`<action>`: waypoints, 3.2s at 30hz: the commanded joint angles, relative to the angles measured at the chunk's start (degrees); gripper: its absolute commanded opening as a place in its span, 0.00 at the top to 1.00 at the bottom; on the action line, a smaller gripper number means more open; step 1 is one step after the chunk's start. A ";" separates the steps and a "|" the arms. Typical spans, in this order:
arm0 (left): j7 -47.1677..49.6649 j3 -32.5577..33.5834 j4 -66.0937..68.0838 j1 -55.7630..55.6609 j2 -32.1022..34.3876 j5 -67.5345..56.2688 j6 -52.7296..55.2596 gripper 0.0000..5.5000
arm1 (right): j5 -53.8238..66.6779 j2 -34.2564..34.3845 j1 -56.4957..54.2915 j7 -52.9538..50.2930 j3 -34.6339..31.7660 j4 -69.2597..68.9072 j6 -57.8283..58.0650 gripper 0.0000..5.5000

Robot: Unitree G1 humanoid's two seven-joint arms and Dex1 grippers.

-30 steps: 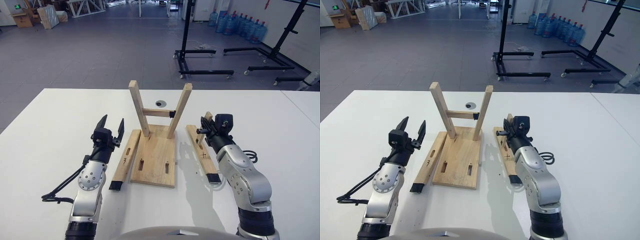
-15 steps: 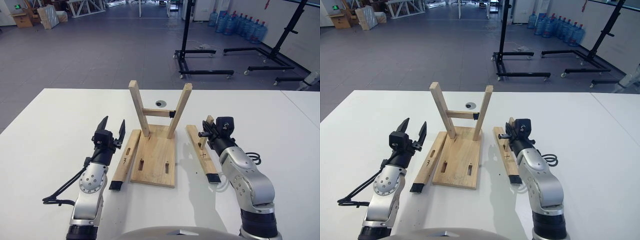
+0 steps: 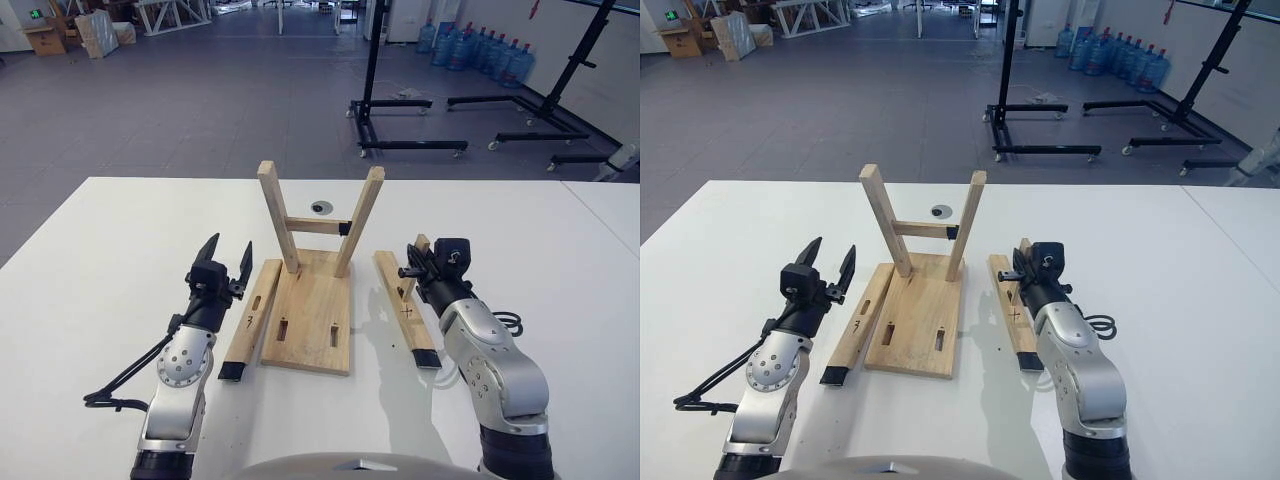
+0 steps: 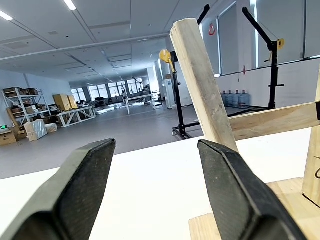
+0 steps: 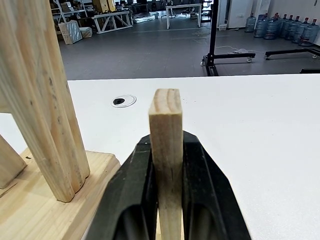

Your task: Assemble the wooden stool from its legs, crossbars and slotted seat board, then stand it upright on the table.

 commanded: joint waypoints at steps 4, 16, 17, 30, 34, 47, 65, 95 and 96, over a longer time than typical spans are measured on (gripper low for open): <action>-0.39 -0.42 1.75 -1.73 0.03 0.04 0.43 0.45 | -0.72 0.79 -1.27 0.18 0.09 -0.16 -0.64 0.93; -1.33 -0.25 2.74 -2.79 0.71 -0.64 0.40 0.45 | -3.47 1.22 -0.57 -0.91 1.78 -1.96 1.33 0.93; -1.31 -0.12 2.61 -2.74 0.77 -0.69 0.51 0.45 | -3.61 1.32 -0.17 -0.97 1.70 -1.69 1.49 0.93; -0.60 -0.45 1.89 -1.43 0.49 -0.59 0.51 0.45 | -3.35 1.43 0.95 0.41 -0.51 -1.60 0.85 0.93; -0.90 -0.72 2.62 -2.34 0.58 -0.73 0.56 0.45 | -3.22 2.79 0.50 0.99 2.13 -1.42 0.35 0.93; -2.28 -0.57 3.46 -3.47 1.25 -1.39 0.79 0.45 | -5.40 -4.69 -6.01 13.66 -4.51 48.63 -38.06 0.93; -2.82 -0.57 6.02 -5.95 1.13 -1.21 -0.29 0.45 | -4.01 -5.27 -11.40 16.37 -5.62 64.36 -48.51 0.93; 0.25 -1.89 6.94 -5.85 -1.52 0.15 -1.97 0.45 | -2.51 -5.57 -12.92 21.01 -4.76 63.43 -47.12 0.93; 0.48 -1.95 7.23 -6.01 -1.70 0.26 -2.12 0.45 | -1.96 -5.64 -13.23 21.66 -4.97 63.52 -46.40 0.93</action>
